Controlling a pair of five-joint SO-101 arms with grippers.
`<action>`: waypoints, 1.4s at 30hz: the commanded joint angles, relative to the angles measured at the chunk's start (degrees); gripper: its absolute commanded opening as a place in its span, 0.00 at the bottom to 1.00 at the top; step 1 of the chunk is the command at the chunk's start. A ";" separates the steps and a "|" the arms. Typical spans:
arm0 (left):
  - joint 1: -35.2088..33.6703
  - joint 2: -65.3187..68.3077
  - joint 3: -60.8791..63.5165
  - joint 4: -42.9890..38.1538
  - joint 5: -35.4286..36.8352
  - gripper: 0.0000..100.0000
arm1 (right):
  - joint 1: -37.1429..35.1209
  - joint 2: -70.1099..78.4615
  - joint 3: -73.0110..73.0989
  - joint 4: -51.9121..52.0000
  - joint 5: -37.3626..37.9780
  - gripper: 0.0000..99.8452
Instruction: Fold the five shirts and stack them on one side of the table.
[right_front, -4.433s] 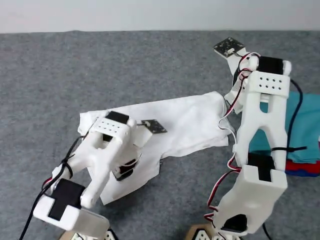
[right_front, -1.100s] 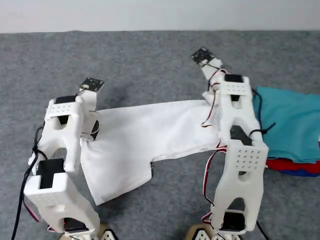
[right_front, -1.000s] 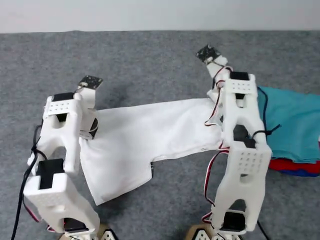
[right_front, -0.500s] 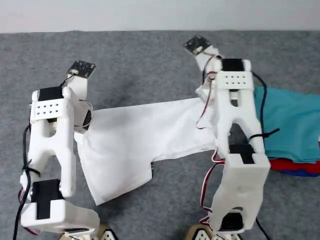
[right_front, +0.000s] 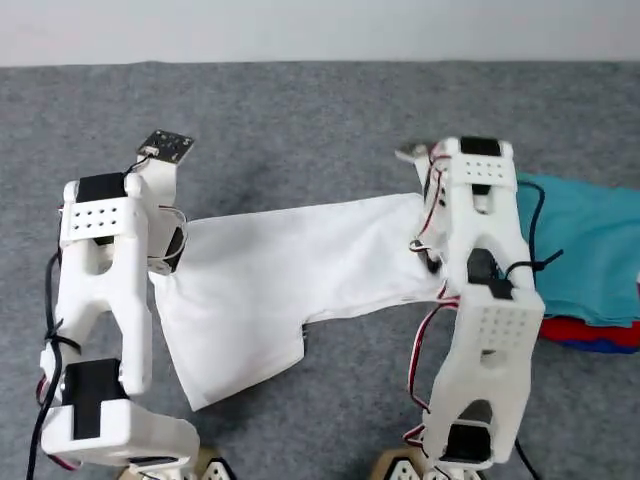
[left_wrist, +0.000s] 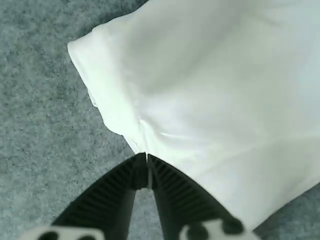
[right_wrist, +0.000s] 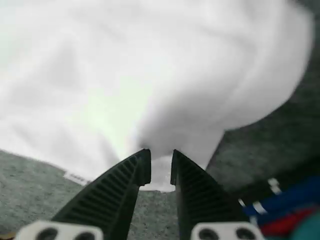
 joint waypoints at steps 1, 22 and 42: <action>-0.35 -2.37 -1.80 0.70 -0.18 0.01 | 2.86 3.03 -1.05 1.89 -0.53 0.09; -0.35 -2.81 -1.89 3.60 -0.18 0.01 | -0.40 -19.03 1.67 8.04 -0.44 0.09; -0.35 -2.81 -1.89 4.31 -0.18 0.01 | -9.63 -4.18 -4.40 -8.13 -0.53 0.09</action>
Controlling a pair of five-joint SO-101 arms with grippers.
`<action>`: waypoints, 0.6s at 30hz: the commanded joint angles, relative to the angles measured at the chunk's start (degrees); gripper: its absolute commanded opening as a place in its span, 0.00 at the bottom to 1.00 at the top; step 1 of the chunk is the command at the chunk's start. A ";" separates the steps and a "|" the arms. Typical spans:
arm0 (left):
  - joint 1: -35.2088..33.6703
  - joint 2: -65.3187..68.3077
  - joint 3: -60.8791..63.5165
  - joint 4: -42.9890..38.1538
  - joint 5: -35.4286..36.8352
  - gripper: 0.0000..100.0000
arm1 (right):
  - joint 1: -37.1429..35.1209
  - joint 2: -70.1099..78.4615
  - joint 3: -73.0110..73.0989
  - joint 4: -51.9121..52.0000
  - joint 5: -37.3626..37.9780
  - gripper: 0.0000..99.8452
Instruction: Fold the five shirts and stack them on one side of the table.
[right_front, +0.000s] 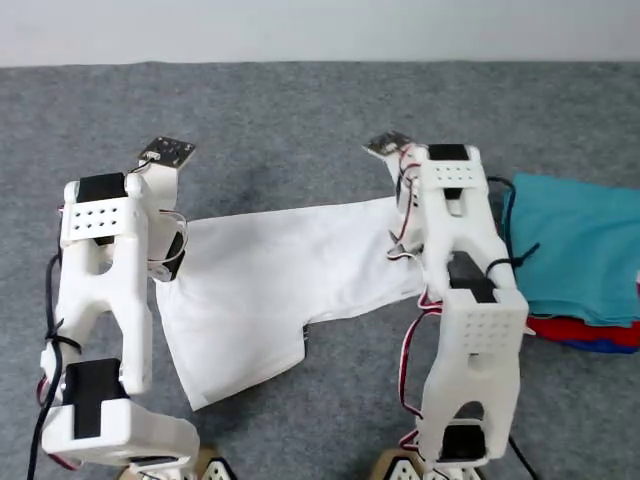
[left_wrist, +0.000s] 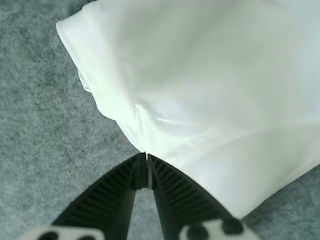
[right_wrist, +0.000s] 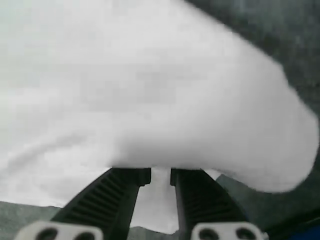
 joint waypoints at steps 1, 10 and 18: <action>-0.35 -2.81 -1.89 0.88 -0.18 0.01 | -1.71 -0.40 -8.53 6.11 -0.35 0.09; -0.09 -2.81 -1.89 0.88 -0.18 0.01 | 4.62 -2.59 -13.89 19.82 -2.73 0.09; 0.00 -2.81 -1.89 0.88 -0.18 0.01 | 5.76 -7.60 -2.64 18.95 -2.02 0.09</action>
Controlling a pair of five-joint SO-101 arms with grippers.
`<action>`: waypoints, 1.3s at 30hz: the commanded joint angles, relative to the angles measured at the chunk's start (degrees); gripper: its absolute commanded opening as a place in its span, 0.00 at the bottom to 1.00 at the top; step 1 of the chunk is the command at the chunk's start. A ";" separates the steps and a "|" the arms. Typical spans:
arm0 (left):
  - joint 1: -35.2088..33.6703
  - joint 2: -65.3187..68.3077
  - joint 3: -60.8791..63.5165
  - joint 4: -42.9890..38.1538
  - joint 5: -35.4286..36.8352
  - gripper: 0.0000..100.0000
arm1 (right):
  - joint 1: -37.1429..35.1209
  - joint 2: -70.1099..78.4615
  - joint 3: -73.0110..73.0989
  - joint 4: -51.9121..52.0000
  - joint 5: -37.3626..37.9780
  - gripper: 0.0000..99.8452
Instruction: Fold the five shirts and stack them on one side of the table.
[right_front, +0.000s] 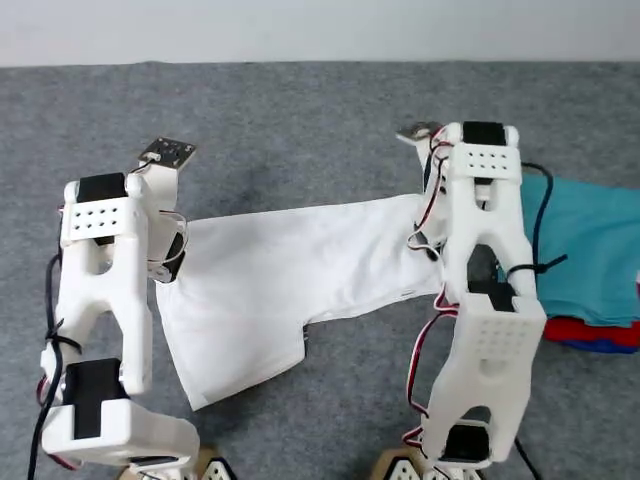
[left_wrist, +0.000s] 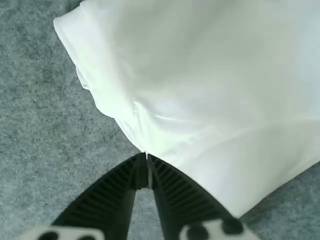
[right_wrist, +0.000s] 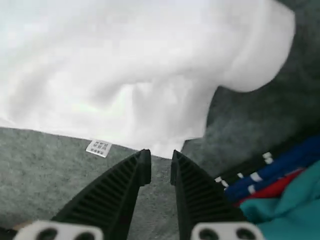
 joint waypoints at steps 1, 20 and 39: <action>0.00 -2.81 -1.89 0.53 -0.18 0.01 | -0.22 -2.42 1.76 0.84 -0.18 0.09; -0.35 -2.81 -1.89 1.85 -0.18 0.01 | -8.31 4.53 -11.87 -7.87 -0.26 0.09; -0.18 -2.81 -1.89 1.58 -0.26 0.01 | 2.15 -2.24 0.53 2.42 -4.31 0.09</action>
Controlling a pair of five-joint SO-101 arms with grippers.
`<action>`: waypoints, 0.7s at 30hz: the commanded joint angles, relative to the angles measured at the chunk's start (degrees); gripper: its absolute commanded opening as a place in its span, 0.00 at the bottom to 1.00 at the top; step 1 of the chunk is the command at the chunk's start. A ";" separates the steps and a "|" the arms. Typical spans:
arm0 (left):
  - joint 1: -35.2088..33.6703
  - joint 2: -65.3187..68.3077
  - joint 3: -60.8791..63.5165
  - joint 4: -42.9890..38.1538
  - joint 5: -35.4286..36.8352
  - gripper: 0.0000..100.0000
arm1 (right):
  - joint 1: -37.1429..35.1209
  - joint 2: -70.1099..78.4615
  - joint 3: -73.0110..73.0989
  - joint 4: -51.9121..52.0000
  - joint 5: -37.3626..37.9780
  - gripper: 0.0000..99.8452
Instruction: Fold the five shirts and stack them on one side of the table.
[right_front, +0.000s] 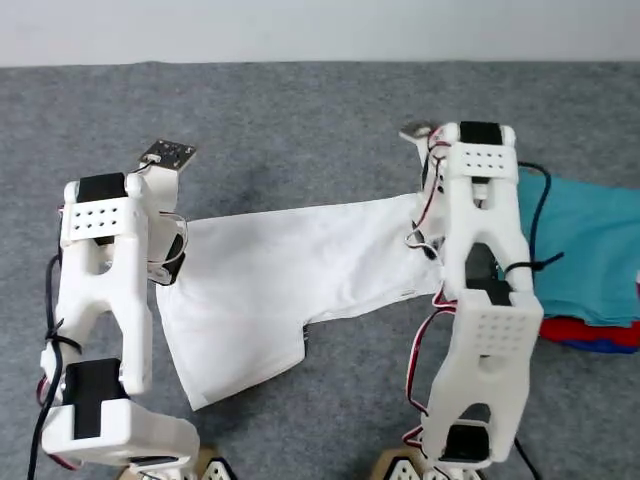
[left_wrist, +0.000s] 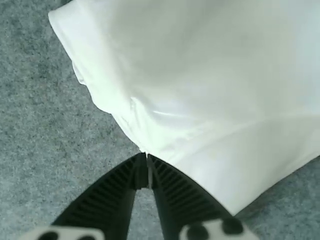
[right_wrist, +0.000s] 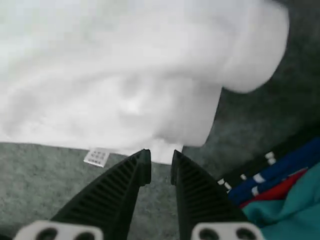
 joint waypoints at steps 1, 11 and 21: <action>-0.09 -2.81 -1.89 0.53 -0.26 0.01 | 1.80 -4.18 2.46 2.33 -0.53 0.09; -0.26 -2.81 -1.89 0.79 -0.44 0.01 | -4.62 3.47 1.32 -10.07 -0.53 0.09; 0.00 -2.81 -1.89 0.79 -0.44 0.01 | -6.81 12.79 -20.13 -6.99 -0.53 0.09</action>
